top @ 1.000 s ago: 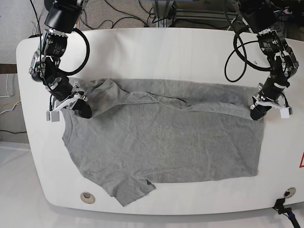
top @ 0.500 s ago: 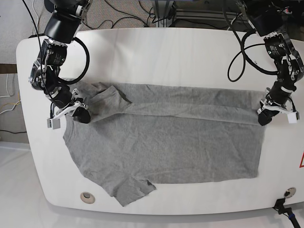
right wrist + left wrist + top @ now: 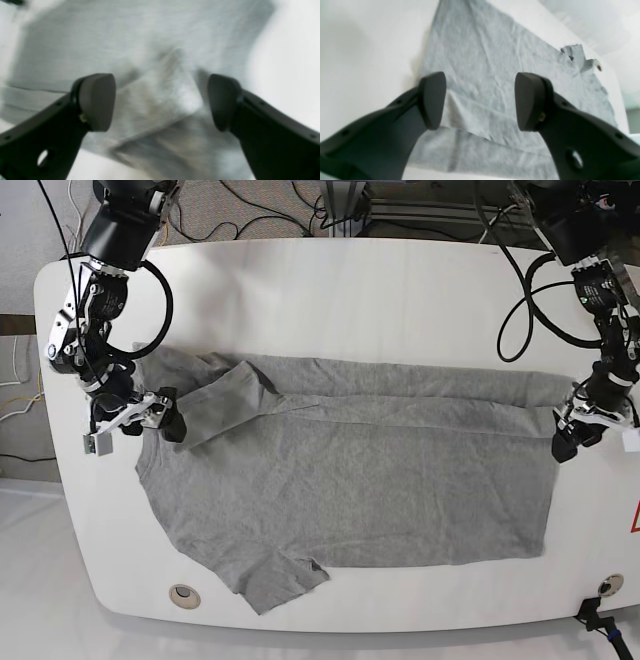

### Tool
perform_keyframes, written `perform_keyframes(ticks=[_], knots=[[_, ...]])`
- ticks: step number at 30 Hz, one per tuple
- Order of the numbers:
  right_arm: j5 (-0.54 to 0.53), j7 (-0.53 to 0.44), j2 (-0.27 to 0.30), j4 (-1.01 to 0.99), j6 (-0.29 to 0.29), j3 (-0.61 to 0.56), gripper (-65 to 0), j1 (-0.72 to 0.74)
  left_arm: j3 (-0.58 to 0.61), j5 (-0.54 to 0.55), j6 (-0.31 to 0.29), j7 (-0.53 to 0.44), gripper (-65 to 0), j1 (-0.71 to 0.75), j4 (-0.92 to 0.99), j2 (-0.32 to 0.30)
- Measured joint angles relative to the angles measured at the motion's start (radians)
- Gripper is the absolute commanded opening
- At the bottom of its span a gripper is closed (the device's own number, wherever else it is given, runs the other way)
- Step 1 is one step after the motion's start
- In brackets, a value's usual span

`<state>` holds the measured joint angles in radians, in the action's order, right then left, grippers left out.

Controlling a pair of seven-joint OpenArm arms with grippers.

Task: Fold the T-shirt properly
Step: 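Lift the held edge and fold it over onto the shirt body, then release the fold and raise both grippers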

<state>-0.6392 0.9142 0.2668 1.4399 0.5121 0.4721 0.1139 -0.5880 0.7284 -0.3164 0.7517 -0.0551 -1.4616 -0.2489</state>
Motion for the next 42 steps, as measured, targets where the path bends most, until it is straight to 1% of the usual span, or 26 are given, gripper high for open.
perform_keyframes(ticks=[1,3,5,7,8,11,15,17,18,20,22,24,25,28,32,34,38,39,40,42], knots=[[0.055,0.001,0.002,0.054,0.003,0.002,-9.1,-0.012,0.000,-0.050,-0.001,-0.011,-24.2,0.002,-0.007,-0.011],[0.149,-0.007,-0.005,0.179,0.013,0.001,-8.9,-0.038,-0.006,-0.132,0.002,-0.046,-24.2,0.015,-0.046,-0.012],[0.212,-0.016,-0.013,0.275,0.023,-0.005,-8.9,-0.084,-0.003,-0.208,0.000,-0.044,-24.2,0.037,-0.112,-0.010],[0.276,-0.011,-0.011,0.347,0.019,-0.002,-9.1,-0.144,-0.002,-0.250,-0.014,-0.053,-24.2,0.075,-0.182,-0.009],[0.301,-0.005,-0.009,0.374,0.014,0.002,-9.1,-0.175,-0.002,-0.261,-0.014,-0.058,-24.2,0.100,-0.209,-0.009],[0.328,-0.007,-0.009,0.409,0.016,0.004,-9.2,-0.232,-0.003,-0.282,-0.008,-0.050,-24.2,0.174,-0.249,-0.008],[0.390,-0.127,-0.011,0.407,0.020,0.002,-9.2,-0.315,-0.005,-0.280,-0.011,-0.049,-24.2,0.227,-0.282,-0.008],[0.412,-0.130,-0.021,0.375,0.020,0.002,-9.3,-0.321,-0.005,-0.276,-0.013,-0.061,-24.2,0.249,-0.285,-0.009],[0.424,-0.129,-0.032,0.357,0.016,0.005,-9.3,-0.322,-0.004,-0.276,-0.013,-0.086,-24.2,0.262,-0.283,-0.010],[0.436,-0.151,-0.037,0.336,0.027,0.004,-9.3,-0.320,-0.003,-0.286,-0.013,-0.121,-24.2,0.274,-0.272,-0.010],[0.455,-0.226,-0.037,0.304,0.023,0.004,-9.3,-0.311,0.031,-0.344,-0.006,-0.145,-24.2,0.272,-0.261,-0.010],[0.467,-0.251,-0.037,0.252,0.021,0.004,-9.3,-0.315,0.060,-0.389,-0.018,-0.176,-24.2,0.272,-0.261,-0.005],[0.470,-0.259,-0.037,0.225,0.021,0.004,-9.3,-0.319,0.071,-0.419,-0.019,-0.195,-24.2,0.270,-0.259,-0.004],[0.476,-0.268,-0.036,0.188,0.020,0.005,-9.3,-0.319,0.086,-0.434,-0.017,-0.244,-24.2,0.274,-0.232,-0.005],[0.471,-0.294,-0.034,0.152,0.020,0.005,-9.3,-0.311,0.086,-0.437,-0.013,-0.314,-24.3,0.274,-0.178,-0.004],[0.471,-0.340,-0.031,0.128,0.020,0.005,-9.3,-0.311,0.094,-0.436,-0.013,-0.357,-24.3,0.274,-0.142,-0.005],[0.475,-0.357,-0.025,0.082,0.020,0.005,-9.3,-0.316,0.132,-0.443,-0.010,-0.439,-24.3,0.274,-0.056,-0.006],[0.473,-0.359,-0.019,0.078,0.021,0.006,-9.3,-0.315,0.138,-0.459,-0.018,-0.456,-24.3,0.270,-0.037,-0.006],[0.471,-0.361,-0.014,0.076,0.020,0.006,-9.3,-0.314,0.145,-0.497,-0.017,-0.478,-24.3,0.268,-0.014,-0.007],[0.471,-0.362,-0.008,0.074,0.020,0.006,-9.3,-0.313,0.150,-0.531,-0.013,-0.499,-24.3,0.269,0.026,-0.004]])
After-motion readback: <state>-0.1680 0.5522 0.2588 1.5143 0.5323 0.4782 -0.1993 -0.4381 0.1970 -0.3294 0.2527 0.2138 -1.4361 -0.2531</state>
